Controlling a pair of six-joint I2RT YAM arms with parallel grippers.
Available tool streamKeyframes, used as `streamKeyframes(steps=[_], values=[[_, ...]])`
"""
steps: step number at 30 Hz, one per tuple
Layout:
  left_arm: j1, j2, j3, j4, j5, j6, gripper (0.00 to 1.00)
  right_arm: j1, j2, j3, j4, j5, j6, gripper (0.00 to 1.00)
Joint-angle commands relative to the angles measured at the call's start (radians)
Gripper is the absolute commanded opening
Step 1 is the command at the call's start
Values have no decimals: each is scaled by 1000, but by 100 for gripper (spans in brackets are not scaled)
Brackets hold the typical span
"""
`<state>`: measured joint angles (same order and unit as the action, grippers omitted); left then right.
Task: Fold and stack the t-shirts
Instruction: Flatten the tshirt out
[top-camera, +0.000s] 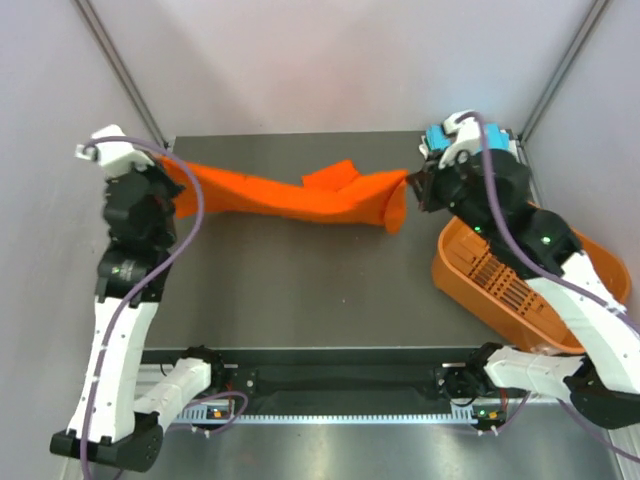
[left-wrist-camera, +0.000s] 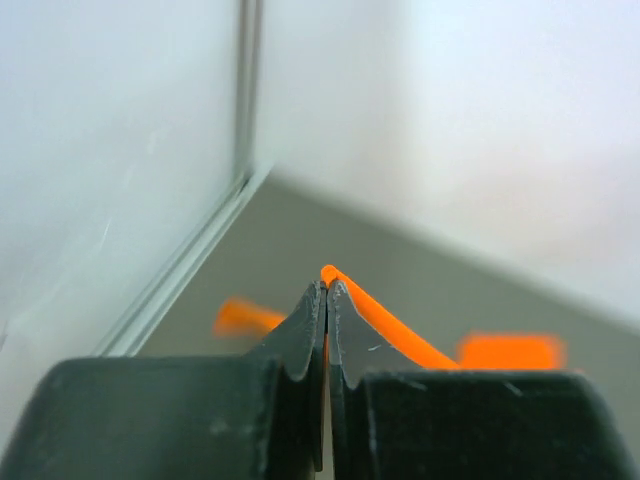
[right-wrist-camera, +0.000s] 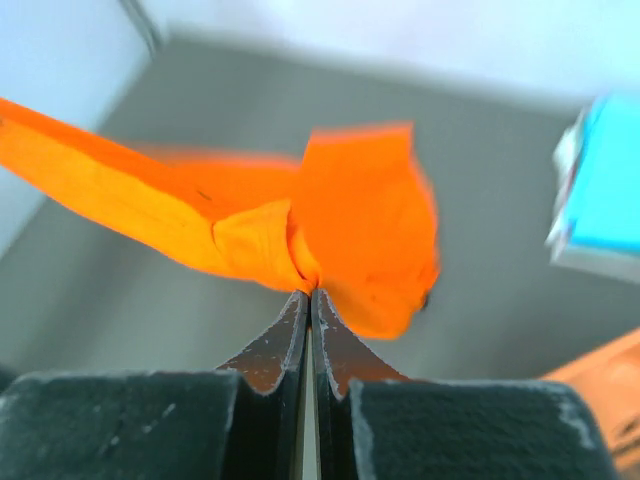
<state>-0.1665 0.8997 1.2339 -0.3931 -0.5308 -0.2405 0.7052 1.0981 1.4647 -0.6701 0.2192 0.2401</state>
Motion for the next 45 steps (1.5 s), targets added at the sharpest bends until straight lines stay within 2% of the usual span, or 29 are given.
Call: streamKeyframes(steps=[1, 7, 10, 12, 17, 22, 26, 28, 30, 31, 33, 35, 37, 39, 41, 45], values=[[4, -13, 209, 160, 97, 38, 0, 13, -63, 114, 79, 43, -223, 0], [4, 5, 453, 163, 164, 78, 0, 14, -205, 114, 167, -110, -453, 0], [1, -7, 513, 148, 192, 92, 0, 13, -312, 57, 225, -144, -525, 0], [-2, -22, 524, 148, 178, 95, 0, 13, -375, 33, 241, -149, -565, 0], [-2, -12, 524, 119, 207, 102, 0, 13, -394, 49, 205, -178, -631, 0], [-2, 31, 461, 103, 342, 83, 0, 13, -301, 65, 159, -161, -691, 0], [-2, 142, 461, 53, 336, 115, 0, -12, -163, 63, 217, -101, -774, 0], [-2, 205, 440, 86, 318, 160, 0, -96, -43, 129, 250, -182, -792, 0], [-1, 270, 423, 199, 273, 197, 0, -179, 88, 224, 285, -268, -756, 0], [-1, 297, 415, 239, 266, 228, 0, -258, 135, 259, 328, -320, -737, 0], [2, 396, 426, 361, 242, 231, 0, -312, 267, 387, 377, -331, -731, 0], [13, 479, 508, 385, 226, 225, 0, -354, 365, 465, 424, -287, -765, 0], [33, 611, 659, 418, 209, 193, 0, -406, 417, 574, 497, -277, -768, 0], [47, 706, 748, 437, 250, 172, 0, -440, 474, 661, 555, -274, -768, 0], [53, 754, 866, 451, 293, 159, 0, -481, 485, 680, 613, -291, -782, 0], [53, 717, 839, 477, 319, 188, 0, -516, 439, 613, 662, -317, -829, 0]])
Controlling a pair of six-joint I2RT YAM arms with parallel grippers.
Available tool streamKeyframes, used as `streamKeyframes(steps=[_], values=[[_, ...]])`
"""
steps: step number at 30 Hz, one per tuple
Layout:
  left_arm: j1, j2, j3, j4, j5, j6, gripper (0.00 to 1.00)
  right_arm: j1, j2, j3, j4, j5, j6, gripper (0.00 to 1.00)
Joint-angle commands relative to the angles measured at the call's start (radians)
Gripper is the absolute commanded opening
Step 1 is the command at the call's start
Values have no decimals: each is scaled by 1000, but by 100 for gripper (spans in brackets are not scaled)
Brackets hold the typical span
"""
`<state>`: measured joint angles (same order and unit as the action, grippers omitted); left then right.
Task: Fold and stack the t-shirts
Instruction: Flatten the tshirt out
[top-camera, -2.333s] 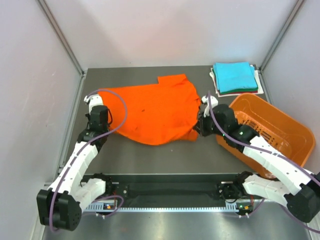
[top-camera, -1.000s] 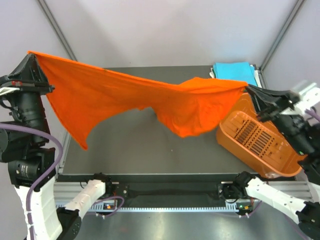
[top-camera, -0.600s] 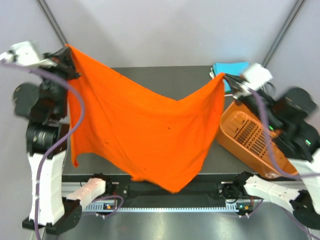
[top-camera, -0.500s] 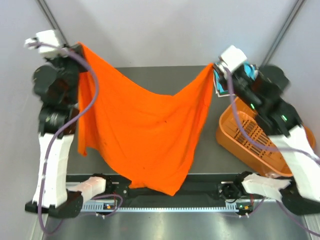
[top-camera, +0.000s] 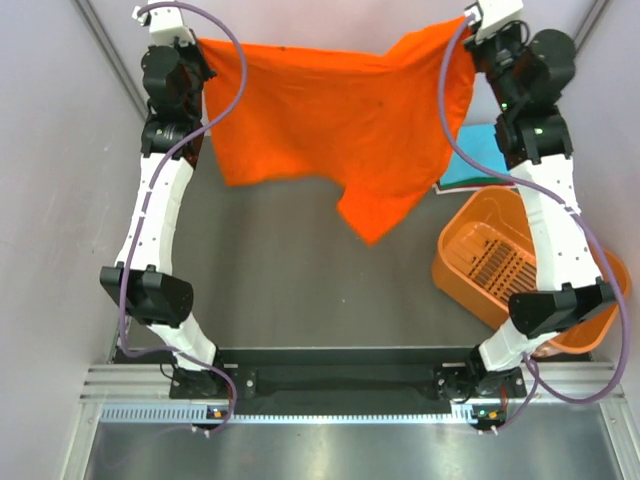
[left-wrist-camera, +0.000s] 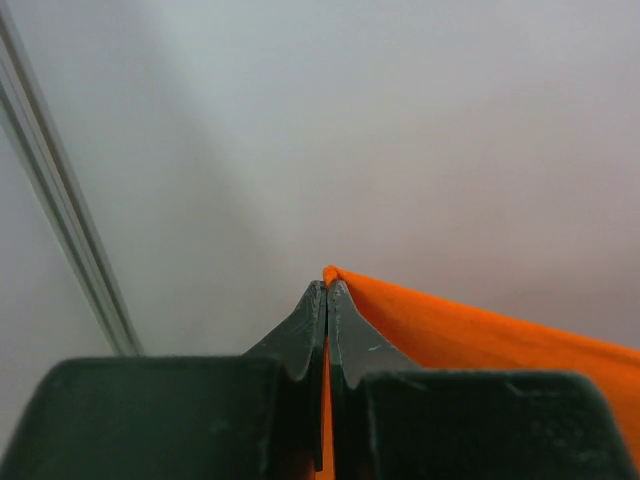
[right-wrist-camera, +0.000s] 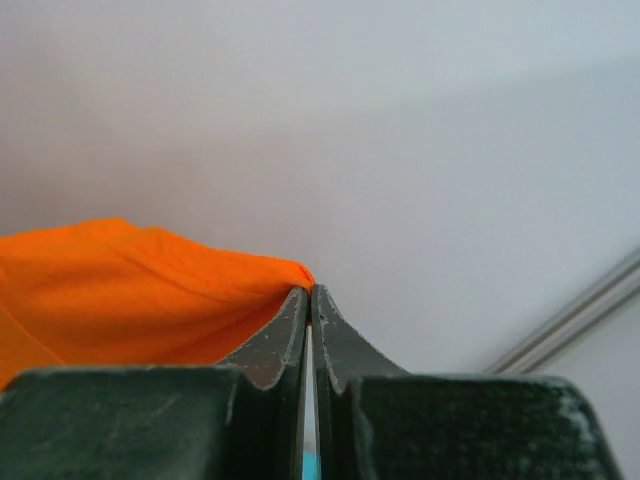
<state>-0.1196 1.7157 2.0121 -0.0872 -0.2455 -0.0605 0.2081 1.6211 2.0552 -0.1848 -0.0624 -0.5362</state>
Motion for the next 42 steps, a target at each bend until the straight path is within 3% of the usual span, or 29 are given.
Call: streamKeyframes(steps=[1, 6, 15, 21, 25, 28, 32, 42], values=[[6, -123, -20, 217, 35, 33, 0, -19, -102, -6, 201, -40, -64, 0], [12, -321, -341, 368, 28, 103, 0, -15, -265, -267, 226, -112, -113, 0], [20, -609, -867, 311, -26, 191, 0, 109, -523, -686, 62, -137, -173, 0], [20, -775, -1220, 268, -101, 189, 0, 356, -596, -985, 4, -30, -124, 0], [20, -814, -1328, 118, -233, 73, 0, 618, -535, -1043, -129, 189, 2, 0], [20, -794, -1365, 51, -355, 16, 0, 730, -469, -1066, -225, 254, 79, 0], [21, -756, -1406, 49, -562, -24, 0, 790, -444, -1128, -283, 286, 194, 0], [72, -622, -1406, 145, -813, -42, 0, 915, -492, -1143, -401, 251, 278, 0]])
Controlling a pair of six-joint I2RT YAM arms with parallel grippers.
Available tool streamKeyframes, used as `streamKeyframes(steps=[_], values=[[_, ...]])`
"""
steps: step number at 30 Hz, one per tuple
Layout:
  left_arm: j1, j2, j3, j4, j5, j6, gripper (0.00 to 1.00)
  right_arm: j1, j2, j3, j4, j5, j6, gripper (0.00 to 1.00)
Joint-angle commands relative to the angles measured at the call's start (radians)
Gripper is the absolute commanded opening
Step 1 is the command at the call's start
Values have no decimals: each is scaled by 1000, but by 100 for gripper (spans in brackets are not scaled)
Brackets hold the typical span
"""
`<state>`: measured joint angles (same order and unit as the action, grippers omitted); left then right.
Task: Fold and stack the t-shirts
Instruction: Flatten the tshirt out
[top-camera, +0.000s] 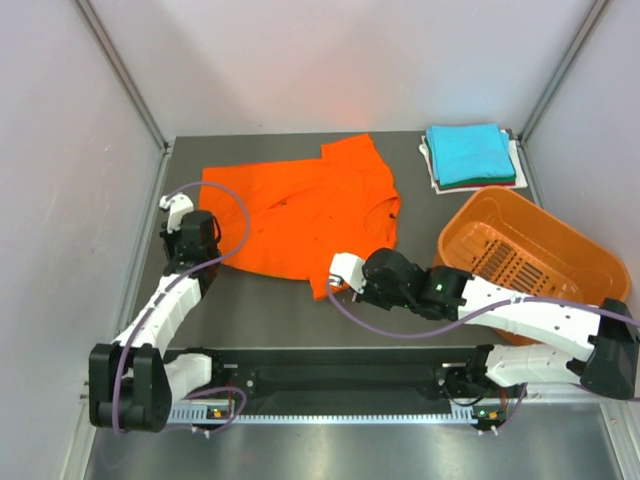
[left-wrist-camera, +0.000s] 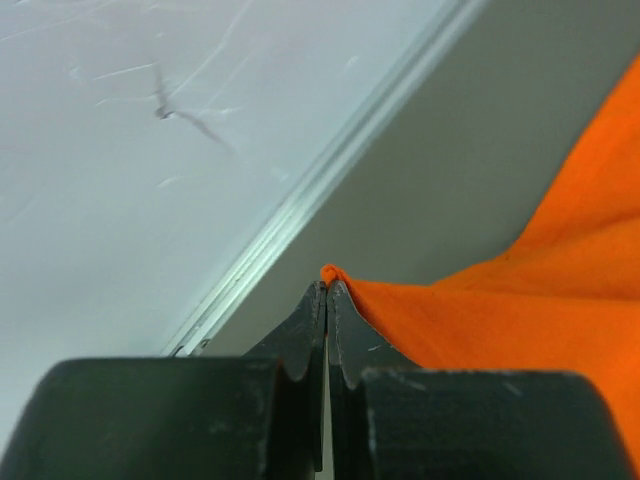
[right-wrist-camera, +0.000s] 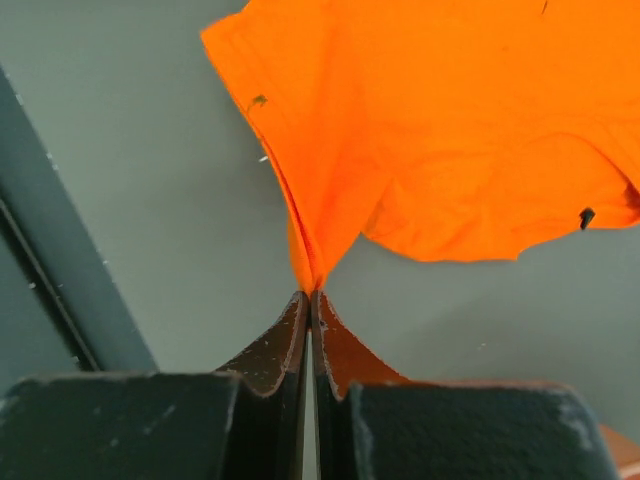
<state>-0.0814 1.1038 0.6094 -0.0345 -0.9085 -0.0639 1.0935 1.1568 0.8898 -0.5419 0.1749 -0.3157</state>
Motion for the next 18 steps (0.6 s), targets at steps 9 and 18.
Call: streamKeyframes(steps=[9, 18], values=[[74, -107, -88, 170, -92, -68, 0, 111, -37, 26, -105, 26, 119, 0], [111, -67, -86, 165, -44, -85, 0, 137, -31, 46, 2, 113, 14, 6]])
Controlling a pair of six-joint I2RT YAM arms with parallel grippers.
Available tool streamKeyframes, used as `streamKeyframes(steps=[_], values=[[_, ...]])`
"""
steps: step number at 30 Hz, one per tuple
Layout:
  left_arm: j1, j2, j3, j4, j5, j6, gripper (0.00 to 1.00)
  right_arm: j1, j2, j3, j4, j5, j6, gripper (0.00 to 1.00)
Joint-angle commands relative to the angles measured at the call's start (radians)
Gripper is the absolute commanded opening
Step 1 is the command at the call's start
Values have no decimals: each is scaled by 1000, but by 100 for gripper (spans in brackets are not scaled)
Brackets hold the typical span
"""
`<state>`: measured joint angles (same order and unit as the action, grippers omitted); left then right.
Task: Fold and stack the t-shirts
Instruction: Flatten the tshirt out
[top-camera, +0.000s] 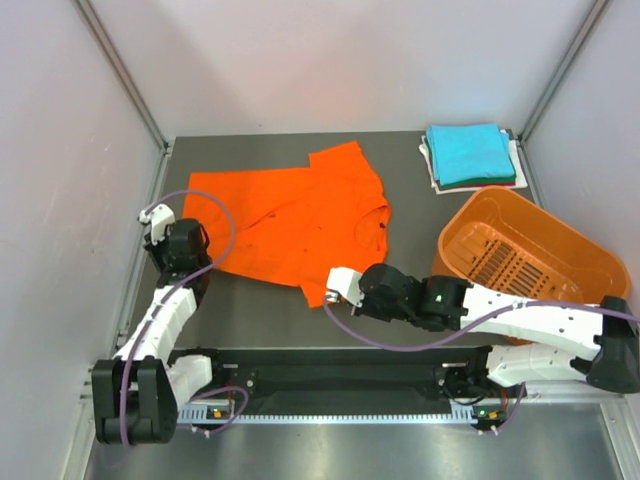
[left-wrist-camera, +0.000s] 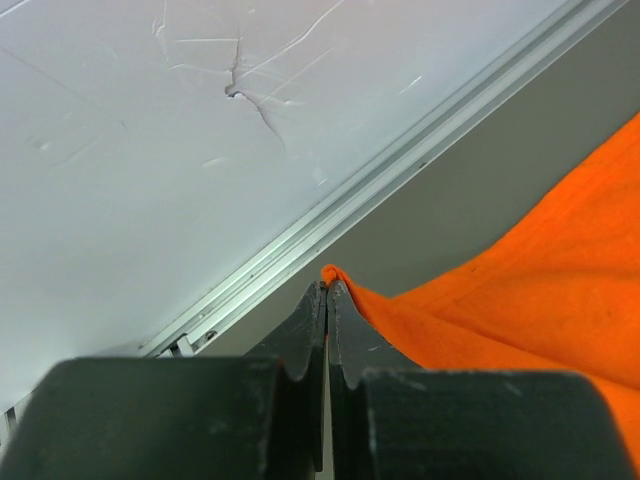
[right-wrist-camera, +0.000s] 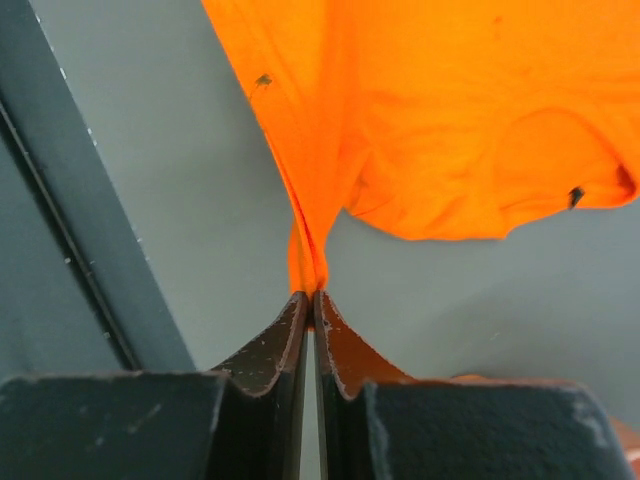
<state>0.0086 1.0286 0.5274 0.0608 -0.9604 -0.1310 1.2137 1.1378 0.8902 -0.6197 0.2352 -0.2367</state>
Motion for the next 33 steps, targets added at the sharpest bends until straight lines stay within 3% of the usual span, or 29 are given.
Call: streamKeyframes(steps=[1, 4, 8, 12, 13, 14, 19, 27, 33], values=[[24, 17, -4, 76, 12, -16, 0, 15, -4, 46, 98, 23, -94, 6], [31, 53, 3, 77, 15, -33, 0, 21, 60, 45, 182, -71, -209, 11], [34, 71, 8, 74, 14, -41, 0, 29, 138, 116, 140, -80, -213, 25], [48, 83, 16, 80, 9, -38, 0, 1, 93, 93, 192, -22, -98, 41], [50, 88, 17, 83, 12, -39, 0, -17, 79, 101, 218, 21, 18, 50], [53, 93, 19, 82, 15, -42, 0, -44, 83, 114, 215, 27, 80, 51], [65, 129, 23, 96, 14, -65, 0, -337, 271, 310, 59, 47, 509, 47], [111, 154, 25, 189, 69, -101, 0, -620, 514, 559, 101, 21, 631, 45], [113, 195, 36, 203, 68, -105, 0, -741, 744, 763, 86, -30, 674, 42]])
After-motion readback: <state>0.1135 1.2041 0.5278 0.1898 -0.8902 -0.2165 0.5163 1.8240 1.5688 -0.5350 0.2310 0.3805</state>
